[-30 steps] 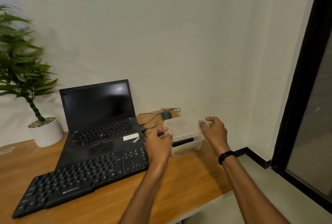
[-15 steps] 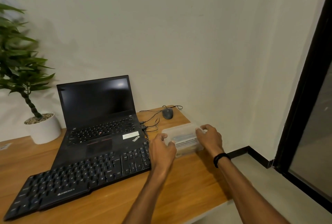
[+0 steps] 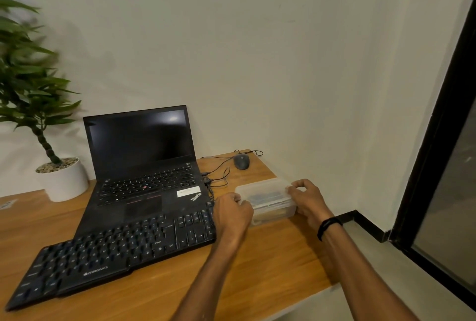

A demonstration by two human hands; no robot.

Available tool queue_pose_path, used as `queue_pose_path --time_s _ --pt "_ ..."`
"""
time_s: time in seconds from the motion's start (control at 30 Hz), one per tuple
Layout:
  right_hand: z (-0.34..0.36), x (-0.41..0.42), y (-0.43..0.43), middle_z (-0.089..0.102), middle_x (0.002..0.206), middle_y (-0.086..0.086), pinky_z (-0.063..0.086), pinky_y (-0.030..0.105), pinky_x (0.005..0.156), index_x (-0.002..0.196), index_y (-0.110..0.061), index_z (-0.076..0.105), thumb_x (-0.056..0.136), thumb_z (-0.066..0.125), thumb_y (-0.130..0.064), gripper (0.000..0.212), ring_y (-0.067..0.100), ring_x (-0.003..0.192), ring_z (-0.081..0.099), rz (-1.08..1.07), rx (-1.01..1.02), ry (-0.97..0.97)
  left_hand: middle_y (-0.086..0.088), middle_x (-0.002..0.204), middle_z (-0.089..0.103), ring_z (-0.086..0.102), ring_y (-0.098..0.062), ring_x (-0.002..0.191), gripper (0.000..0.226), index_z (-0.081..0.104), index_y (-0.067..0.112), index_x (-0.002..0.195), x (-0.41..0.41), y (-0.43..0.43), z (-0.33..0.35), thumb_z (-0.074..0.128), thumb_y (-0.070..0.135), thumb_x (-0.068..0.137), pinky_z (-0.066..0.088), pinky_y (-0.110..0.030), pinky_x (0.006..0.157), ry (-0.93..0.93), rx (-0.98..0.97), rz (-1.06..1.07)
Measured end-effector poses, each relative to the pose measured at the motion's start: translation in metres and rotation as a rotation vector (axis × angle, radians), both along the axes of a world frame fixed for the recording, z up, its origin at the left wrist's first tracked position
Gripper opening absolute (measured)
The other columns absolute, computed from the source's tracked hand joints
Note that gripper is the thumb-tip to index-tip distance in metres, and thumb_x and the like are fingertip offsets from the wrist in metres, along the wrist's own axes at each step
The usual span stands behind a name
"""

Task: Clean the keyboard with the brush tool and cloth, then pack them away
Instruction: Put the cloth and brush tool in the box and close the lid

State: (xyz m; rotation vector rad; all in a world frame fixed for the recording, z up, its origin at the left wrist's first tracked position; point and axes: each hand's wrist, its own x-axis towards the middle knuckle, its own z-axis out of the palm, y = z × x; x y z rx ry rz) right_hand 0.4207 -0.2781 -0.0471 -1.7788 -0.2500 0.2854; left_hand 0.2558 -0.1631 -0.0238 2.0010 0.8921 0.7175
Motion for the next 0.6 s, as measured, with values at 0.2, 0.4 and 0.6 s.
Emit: queue_pose_path --time_s 0.2,0.4,0.6 --pt "-0.003 0.002 0.001 0.063 0.097 0.005 0.059 0.037 0.071 0.094 -0.014 0.057 0.092 0.067 -0.024 0.014 0.024 0.086 0.064 0.001 0.030 0.096 -0.001 0.114 0.068 0.057 -0.006 0.087 0.028 0.066 0.010 0.121 0.002 0.002 -0.007 0.068 0.009 0.094 0.039 -0.011 0.060 -0.014 -0.094 0.023" --pt "-0.005 -0.001 0.002 0.060 0.106 0.007 0.058 0.036 0.082 0.113 -0.012 0.062 0.086 0.076 -0.025 0.033 0.025 0.094 0.062 -0.121 0.021 -0.044 -0.001 0.103 0.069 0.069 -0.012 0.076 0.027 0.060 0.015 0.119 0.010 0.009 -0.003 0.070 0.014 0.093 0.047 -0.020 0.047 -0.013 -0.199 0.049" --pt "-0.007 -0.012 0.001 0.072 0.100 0.006 0.054 0.026 0.071 0.111 -0.008 0.073 0.093 0.067 -0.024 0.025 0.017 0.084 0.064 -0.138 -0.055 -0.339 -0.011 0.091 0.074 0.070 -0.012 0.052 0.026 0.055 0.008 0.120 0.008 0.004 -0.010 0.066 0.019 0.100 0.054 -0.021 0.045 -0.013 -0.257 0.023"
